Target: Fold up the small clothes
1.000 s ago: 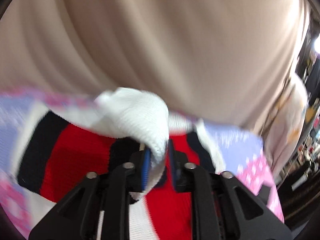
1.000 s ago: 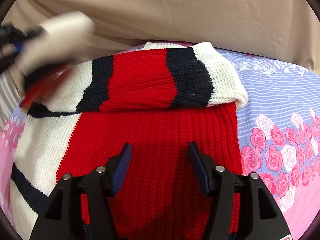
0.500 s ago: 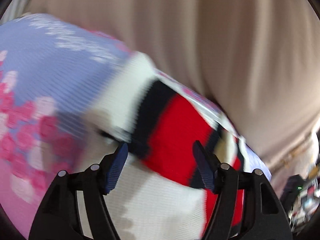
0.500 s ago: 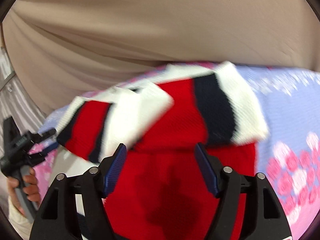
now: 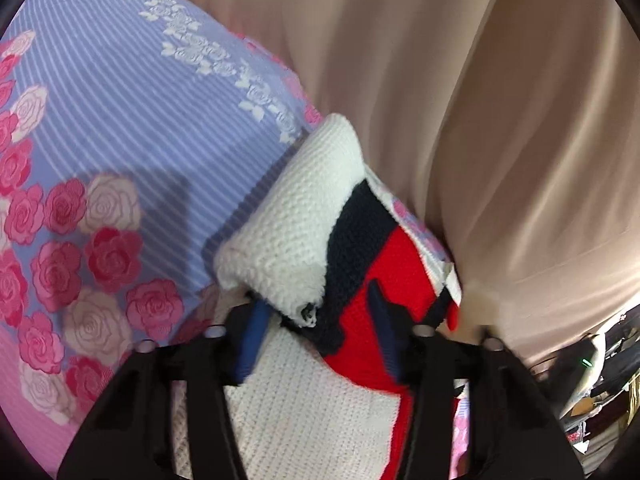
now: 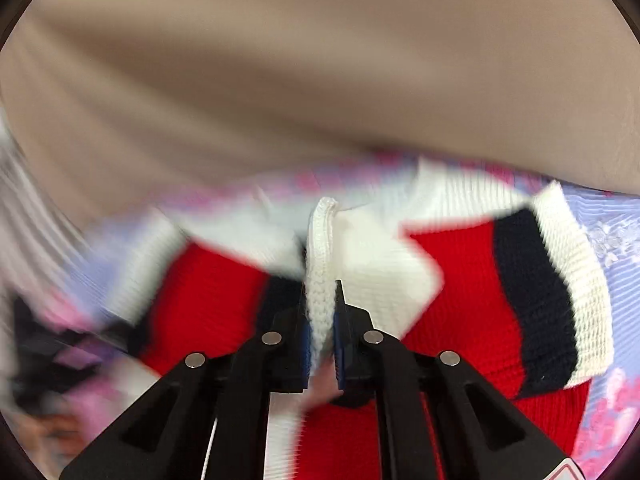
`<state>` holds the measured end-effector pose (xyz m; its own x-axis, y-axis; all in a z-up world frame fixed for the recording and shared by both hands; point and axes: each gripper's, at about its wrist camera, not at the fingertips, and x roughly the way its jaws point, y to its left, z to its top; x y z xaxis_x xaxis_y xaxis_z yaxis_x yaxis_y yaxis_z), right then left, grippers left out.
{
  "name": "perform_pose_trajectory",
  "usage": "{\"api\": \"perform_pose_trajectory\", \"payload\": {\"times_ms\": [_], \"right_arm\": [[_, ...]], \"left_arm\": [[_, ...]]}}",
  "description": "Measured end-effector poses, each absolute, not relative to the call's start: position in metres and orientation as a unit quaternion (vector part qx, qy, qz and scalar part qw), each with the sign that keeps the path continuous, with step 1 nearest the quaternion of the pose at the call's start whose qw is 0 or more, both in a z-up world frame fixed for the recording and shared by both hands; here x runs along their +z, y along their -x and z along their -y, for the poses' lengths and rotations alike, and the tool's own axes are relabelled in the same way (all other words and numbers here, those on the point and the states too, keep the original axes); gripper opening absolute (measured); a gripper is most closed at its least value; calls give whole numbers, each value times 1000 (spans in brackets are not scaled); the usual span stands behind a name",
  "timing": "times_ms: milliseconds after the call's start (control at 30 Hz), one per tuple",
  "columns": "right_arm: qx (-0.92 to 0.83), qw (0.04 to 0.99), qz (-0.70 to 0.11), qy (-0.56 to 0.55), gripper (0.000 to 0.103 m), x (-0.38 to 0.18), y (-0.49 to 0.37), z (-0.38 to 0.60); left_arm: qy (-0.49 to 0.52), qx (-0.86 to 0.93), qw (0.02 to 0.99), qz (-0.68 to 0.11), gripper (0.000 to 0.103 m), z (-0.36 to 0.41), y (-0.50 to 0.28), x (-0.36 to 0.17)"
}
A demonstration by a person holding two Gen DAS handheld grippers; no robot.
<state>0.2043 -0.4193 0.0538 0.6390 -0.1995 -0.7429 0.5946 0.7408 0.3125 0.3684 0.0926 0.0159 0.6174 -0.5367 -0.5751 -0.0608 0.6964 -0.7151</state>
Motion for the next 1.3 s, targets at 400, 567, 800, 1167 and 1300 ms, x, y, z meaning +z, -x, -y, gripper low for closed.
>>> {"api": "perform_pose_trajectory", "payload": {"times_ms": [400, 567, 800, 1167, 1300], "right_arm": [[-317, 804, -387, -322, 41, -5, -119, 484], [-348, 792, -392, -314, 44, -6, -127, 492], [-307, 859, -353, -209, 9, 62, -172, 463], [-291, 833, -335, -330, 6, 13, -134, 509], [-321, 819, -388, -274, 7, -4, -132, 509]], "left_arm": [[377, -171, 798, -438, 46, -75, -374, -3], [383, -147, 807, -425, 49, -84, -387, 0], [325, -122, 858, -378, 10, -86, -387, 29], [285, -81, 866, -402, 10, -93, -390, -8], [275, -99, 859, -421, 10, -100, -389, -8]]}}
